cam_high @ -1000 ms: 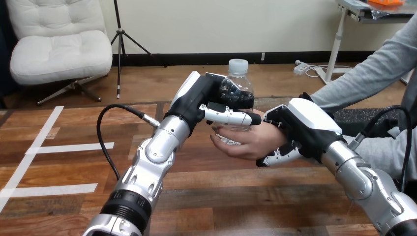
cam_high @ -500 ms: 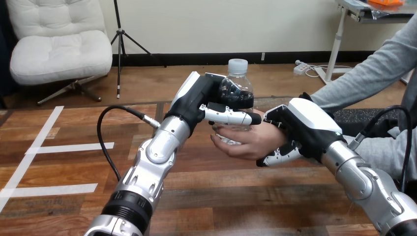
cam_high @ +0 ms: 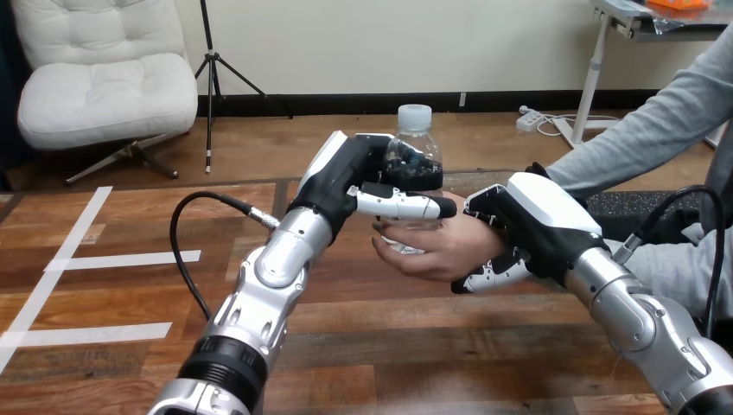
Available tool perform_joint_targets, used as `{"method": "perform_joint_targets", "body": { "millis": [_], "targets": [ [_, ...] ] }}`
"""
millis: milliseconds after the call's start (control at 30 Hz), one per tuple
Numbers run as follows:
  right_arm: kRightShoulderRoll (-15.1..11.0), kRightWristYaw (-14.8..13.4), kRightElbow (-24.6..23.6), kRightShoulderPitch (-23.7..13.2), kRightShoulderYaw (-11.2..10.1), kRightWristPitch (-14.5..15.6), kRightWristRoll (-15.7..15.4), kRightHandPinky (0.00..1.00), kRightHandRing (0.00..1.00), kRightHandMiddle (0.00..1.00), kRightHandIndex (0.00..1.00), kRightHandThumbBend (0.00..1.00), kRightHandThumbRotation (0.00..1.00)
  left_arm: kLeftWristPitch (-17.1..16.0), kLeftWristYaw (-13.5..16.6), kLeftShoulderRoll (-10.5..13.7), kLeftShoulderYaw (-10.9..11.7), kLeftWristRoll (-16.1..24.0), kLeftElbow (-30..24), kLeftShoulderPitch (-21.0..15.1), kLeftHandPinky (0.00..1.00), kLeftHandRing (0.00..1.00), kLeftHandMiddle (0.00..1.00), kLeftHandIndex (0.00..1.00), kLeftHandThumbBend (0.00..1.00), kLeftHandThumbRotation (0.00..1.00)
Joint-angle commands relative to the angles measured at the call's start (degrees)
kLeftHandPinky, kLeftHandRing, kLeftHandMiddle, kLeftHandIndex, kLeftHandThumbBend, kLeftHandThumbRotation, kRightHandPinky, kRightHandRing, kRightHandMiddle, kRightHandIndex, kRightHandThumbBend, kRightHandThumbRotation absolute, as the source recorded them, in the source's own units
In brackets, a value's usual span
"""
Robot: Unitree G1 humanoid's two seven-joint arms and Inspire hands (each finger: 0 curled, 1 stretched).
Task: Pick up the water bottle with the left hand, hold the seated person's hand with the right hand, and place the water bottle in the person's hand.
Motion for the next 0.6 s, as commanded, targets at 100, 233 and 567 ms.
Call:
{"method": "perform_joint_targets", "body": {
  "millis": [100, 233, 567],
  "targets": [
    [0.2, -0.87, -1.07, -4.25, -1.02, -0.69, 1.13, 0.35, 0.38, 0.44, 0.45, 0.76, 0.0, 2.01, -3.07, 0.13, -0.26, -0.74, -2.51, -2.21, 0.59, 0.68, 0.71, 0.71, 1.0, 0.39],
    [0.2, -0.92, -1.1, -4.23, -1.04, -0.93, 1.19, 0.35, 0.38, 0.44, 0.45, 0.76, 0.0, 2.81, -3.64, 0.42, -0.34, -0.57, -2.59, -2.14, 0.63, 0.72, 0.74, 0.76, 1.0, 0.43],
    [0.24, -1.19, -0.84, -4.25, -1.02, -1.25, 1.18, 0.34, 0.38, 0.44, 0.45, 0.77, 0.0, 5.06, -4.77, 1.07, -0.25, -0.7, -3.55, -1.57, 0.7, 0.81, 0.87, 0.88, 1.0, 0.51]
  ]
}}
